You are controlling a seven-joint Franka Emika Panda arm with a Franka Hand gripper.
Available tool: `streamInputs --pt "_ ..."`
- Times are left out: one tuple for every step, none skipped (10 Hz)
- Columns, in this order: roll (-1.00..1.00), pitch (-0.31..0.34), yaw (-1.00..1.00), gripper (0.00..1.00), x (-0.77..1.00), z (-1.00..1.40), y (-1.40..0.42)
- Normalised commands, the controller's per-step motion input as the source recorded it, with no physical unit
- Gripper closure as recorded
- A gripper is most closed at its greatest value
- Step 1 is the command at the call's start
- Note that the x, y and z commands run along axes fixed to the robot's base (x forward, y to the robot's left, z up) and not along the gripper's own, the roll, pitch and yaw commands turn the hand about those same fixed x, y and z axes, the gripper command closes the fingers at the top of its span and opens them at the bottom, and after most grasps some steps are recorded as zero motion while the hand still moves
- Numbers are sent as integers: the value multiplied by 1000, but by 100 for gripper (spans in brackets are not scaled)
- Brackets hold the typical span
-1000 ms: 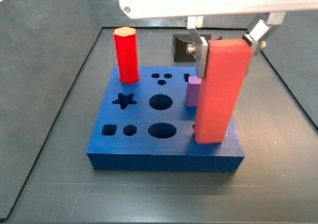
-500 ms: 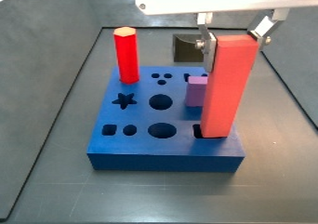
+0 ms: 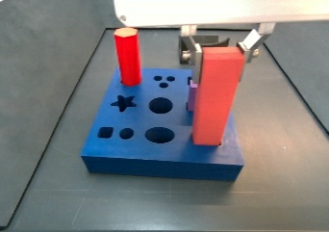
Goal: Pick up the rectangle object. Move up. Place the rectangle object on the fixture. Regrasp the rectangle object. Move to above the board. Insert the rectangle object.
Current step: Insert the rectangle object.
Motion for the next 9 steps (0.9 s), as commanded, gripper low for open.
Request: streamInputs --pt "239 1 0 100 346 -740 -169" --pt "160 0 0 100 506 -951 -163" --pt "144 0 0 100 503 -974 -154" --pt "170 0 0 100 371 -929 -186" --pt "123 -33 0 100 303 -834 -123" --pt "0 -34 0 100 254 -626 0" --pt "-29 -90 -26 100 31 -349 0" --pt "0 -136 0 100 0 -154 0" --pt "0 0 0 100 0 0 0"
